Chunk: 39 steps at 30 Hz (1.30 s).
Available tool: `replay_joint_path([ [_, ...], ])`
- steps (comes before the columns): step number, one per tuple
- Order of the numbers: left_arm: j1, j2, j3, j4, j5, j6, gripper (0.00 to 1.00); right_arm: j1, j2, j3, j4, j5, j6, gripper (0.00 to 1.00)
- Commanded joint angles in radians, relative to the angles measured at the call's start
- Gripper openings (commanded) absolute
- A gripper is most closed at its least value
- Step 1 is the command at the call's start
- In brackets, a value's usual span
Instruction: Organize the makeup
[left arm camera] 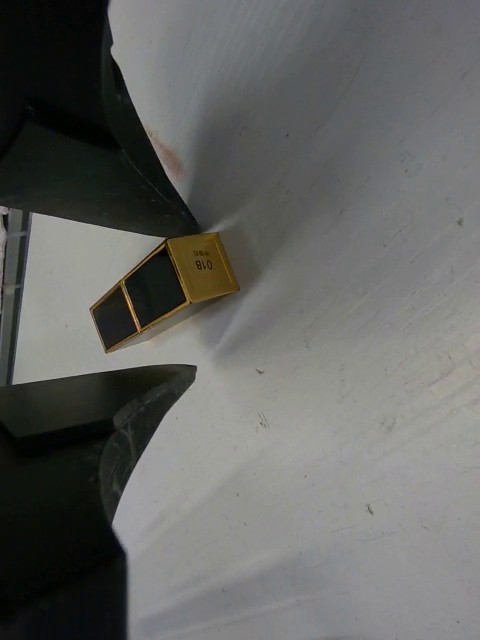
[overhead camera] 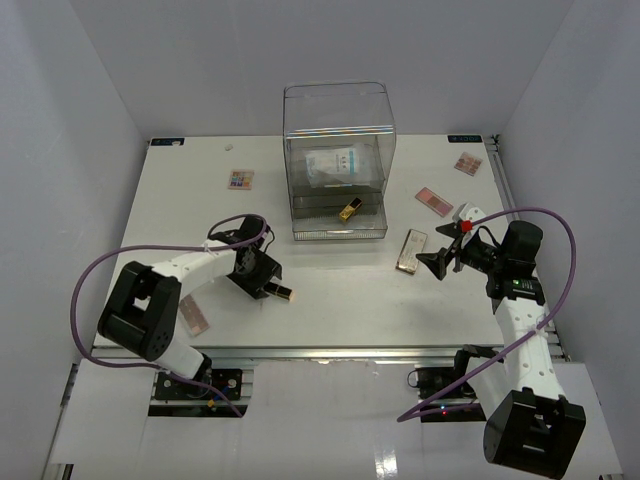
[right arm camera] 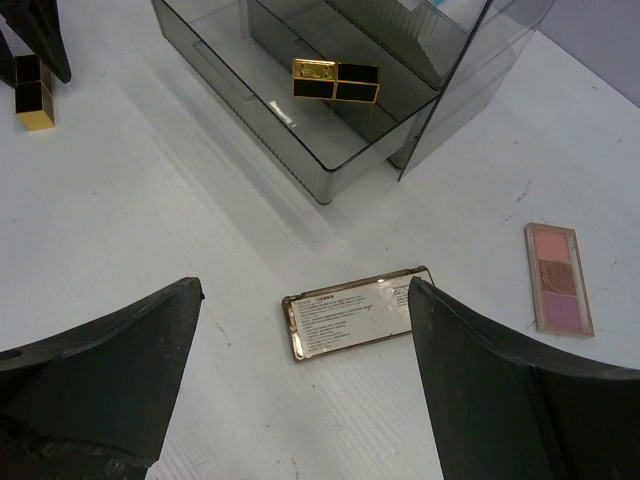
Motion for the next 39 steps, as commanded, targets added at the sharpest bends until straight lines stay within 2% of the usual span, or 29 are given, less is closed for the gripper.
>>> replay_joint_path([
  [1, 0.005, 0.003, 0.025, 0.02, 0.03, -0.01, 0.57, -0.002, 0.006, -0.007, 0.022, -0.015, -0.023, 0.9],
  [5, 0.005, -0.04, 0.022, 0.02, 0.035, 0.026, 0.41, -0.001, 0.002, -0.007, 0.023, -0.011, -0.029, 0.9],
  [7, 0.005, -0.079, 0.024, 0.02, 0.068, 0.054, 0.25, -0.001, 0.001, -0.007, 0.023, -0.011, -0.03, 0.9],
  [9, 0.005, -0.118, 0.03, 0.025, 0.085, 0.089, 0.17, -0.001, 0.003, -0.007, 0.021, -0.011, -0.031, 0.9],
  [13, 0.005, -0.208, 0.043, 0.082, 0.147, 0.195, 0.09, -0.001, 0.003, -0.007, 0.021, -0.009, -0.033, 0.9],
  [17, 0.004, -0.298, 0.043, 0.233, 0.233, 0.352, 0.01, -0.001, 0.002, -0.007, 0.021, -0.007, -0.035, 0.9],
  [19, 0.003, -0.334, 0.049, 0.319, 0.281, 0.481, 0.0, -0.001, 0.003, -0.007, 0.021, -0.007, -0.035, 0.9],
  [22, 0.0, -0.337, 0.084, 0.412, 0.318, 0.53, 0.0, -0.001, 0.002, -0.009, 0.021, -0.007, -0.036, 0.9],
  [28, -0.005, -0.233, 0.151, 0.527, 0.277, 0.355, 0.0, -0.001, 0.009, -0.009, 0.021, 0.001, -0.039, 0.9],
  [34, -0.01, -0.091, 0.213, 0.599, 0.141, 0.082, 0.0, -0.001, 0.01, -0.012, 0.02, 0.008, -0.046, 0.9],
  [39, -0.018, -0.024, 0.215, 0.636, 0.023, -0.074, 0.07, -0.001, 0.012, -0.012, 0.02, 0.004, -0.05, 0.9],
])
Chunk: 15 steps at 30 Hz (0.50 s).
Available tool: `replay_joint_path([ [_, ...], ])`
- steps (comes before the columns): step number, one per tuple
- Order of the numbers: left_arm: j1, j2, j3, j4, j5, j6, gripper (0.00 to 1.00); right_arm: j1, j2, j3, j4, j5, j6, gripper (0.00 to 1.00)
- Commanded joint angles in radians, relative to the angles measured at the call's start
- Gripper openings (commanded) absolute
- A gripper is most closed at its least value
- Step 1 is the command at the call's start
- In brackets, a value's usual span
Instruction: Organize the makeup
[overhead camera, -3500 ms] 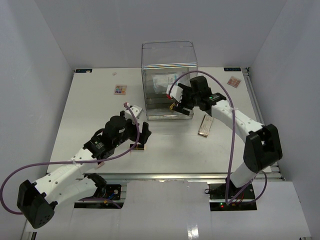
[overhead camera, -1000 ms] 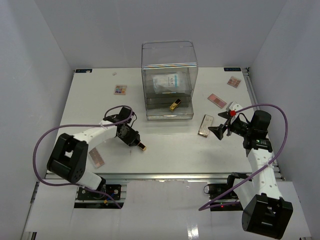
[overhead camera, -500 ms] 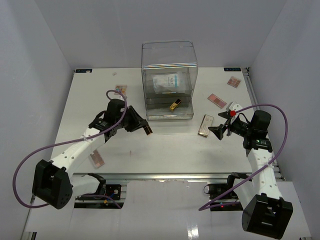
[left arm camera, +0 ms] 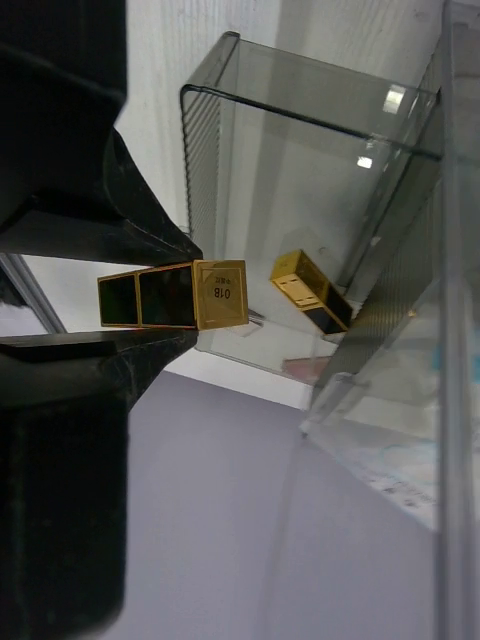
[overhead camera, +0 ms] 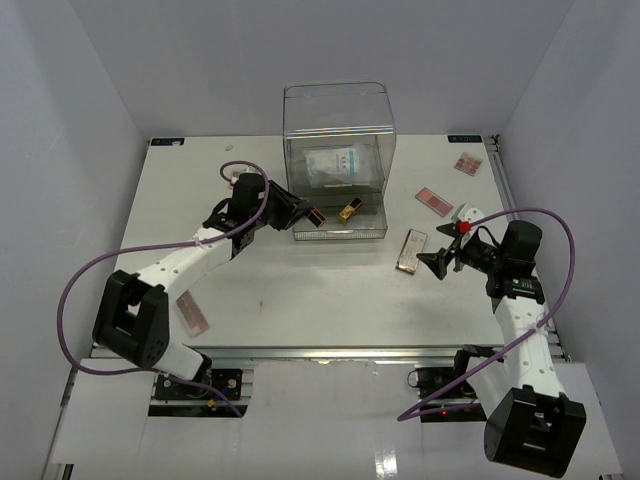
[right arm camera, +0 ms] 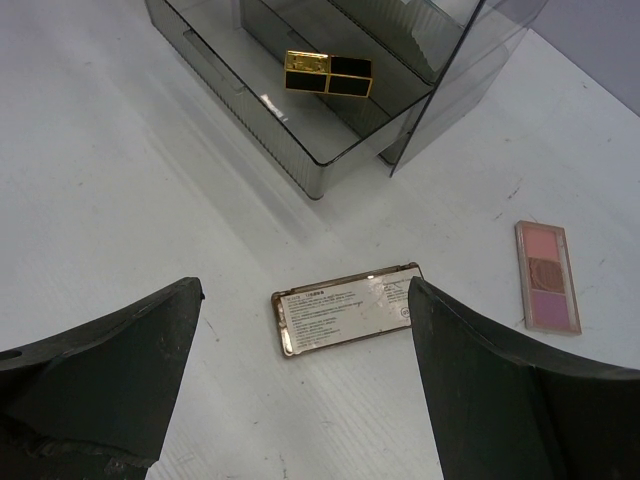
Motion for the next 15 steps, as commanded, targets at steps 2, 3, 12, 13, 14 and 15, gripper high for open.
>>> replay_joint_path([
  [2, -0.015, 0.049, 0.038, 0.084, -0.163, -0.221, 0.17, -0.001, 0.001, -0.012, 0.02, -0.01, -0.013, 0.9],
  [3, -0.018, 0.061, 0.043, 0.103, -0.175, -0.229, 0.21, -0.001, 0.0, -0.012, 0.02, -0.012, -0.013, 0.9],
  [12, -0.03, 0.119, 0.049, 0.161, -0.157, -0.217, 0.71, -0.001, -0.003, -0.011, 0.005, -0.031, -0.027, 0.9],
  [13, -0.03, 0.115, 0.045, 0.165, -0.154, -0.21, 0.74, -0.001, -0.004, -0.011, -0.001, -0.041, -0.033, 0.9],
  [14, -0.03, 0.109, 0.04, 0.171, -0.151, -0.203, 0.77, -0.001, -0.004, -0.011, -0.006, -0.051, -0.04, 0.9],
  [15, -0.03, 0.096, 0.031, 0.177, -0.146, -0.194, 0.77, -0.001, -0.003, -0.01, -0.011, -0.058, -0.052, 0.9],
])
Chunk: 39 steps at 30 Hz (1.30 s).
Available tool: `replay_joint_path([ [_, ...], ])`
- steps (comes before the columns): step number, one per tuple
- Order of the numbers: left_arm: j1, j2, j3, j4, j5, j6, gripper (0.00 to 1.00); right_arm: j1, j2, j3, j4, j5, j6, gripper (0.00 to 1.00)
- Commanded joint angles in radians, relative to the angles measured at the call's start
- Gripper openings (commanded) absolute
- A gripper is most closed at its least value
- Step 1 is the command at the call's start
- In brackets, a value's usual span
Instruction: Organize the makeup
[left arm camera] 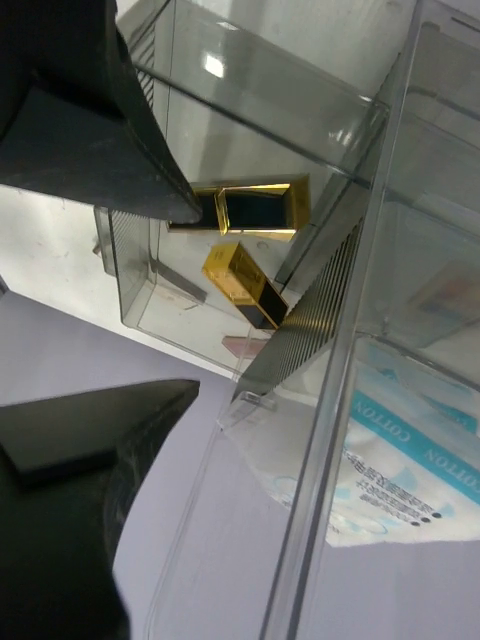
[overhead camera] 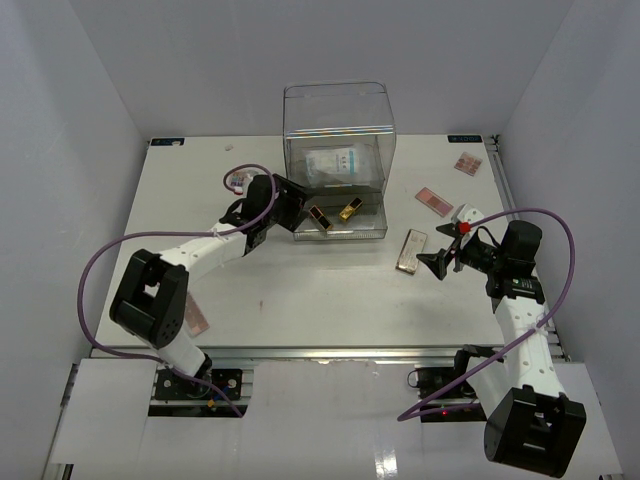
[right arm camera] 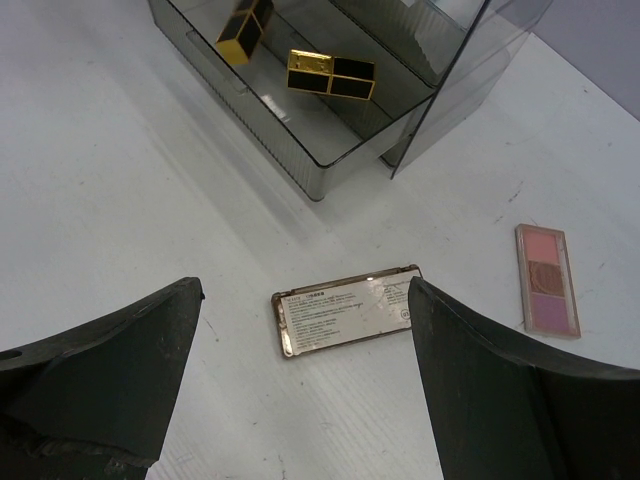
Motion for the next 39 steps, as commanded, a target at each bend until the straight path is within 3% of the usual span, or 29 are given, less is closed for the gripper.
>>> replay_joint_path([
  [1, -0.004, -0.047, 0.009, 0.064, 0.005, 0.011, 0.77, -0.001, -0.005, -0.009, -0.016, -0.059, -0.048, 0.9],
  [8, -0.002, -0.191, -0.086, 0.252, 0.222, 0.219, 0.74, 0.002, -0.018, 0.001, -0.196, -0.221, -0.271, 0.91],
  [12, 0.016, -0.329, -0.135, 0.25, 0.48, 0.543, 0.65, 0.071, -0.021, 0.01, -0.339, -0.257, -0.497, 0.99],
  [14, 0.021, -0.388, -0.136, 0.147, 0.553, 0.733, 0.59, 0.166, -0.005, 0.044, -0.38, -0.205, -0.587, 0.87],
  [16, 0.023, -0.448, -0.154, 0.027, 0.532, 0.942, 0.56, 0.297, 0.027, 0.08, -0.381, -0.068, -0.609, 0.81],
  [19, 0.029, -0.572, -0.248, -0.133, 0.411, 1.095, 0.56, 0.516, 0.123, 0.139, -0.381, 0.095, -0.629, 0.7],
  [24, 0.031, -0.708, -0.378, -0.131, 0.228, 1.179, 0.57, 0.69, 0.438, 0.307, -0.396, 0.269, -0.613, 0.44],
  [26, 0.033, -0.732, -0.376, -0.133, 0.189, 1.19, 0.58, 0.74, 0.521, 0.373, -0.372, 0.357, -0.592, 0.38],
  [33, 0.034, -0.809, -0.396, -0.129, 0.138, 1.197, 0.64, 0.794, 0.817, 0.565, -0.236, 0.634, -0.402, 0.31],
  [39, 0.04, -0.803, -0.391, -0.125, 0.158, 1.192, 0.64, 0.801, 0.865, 0.603, -0.07, 0.813, -0.318, 0.38],
])
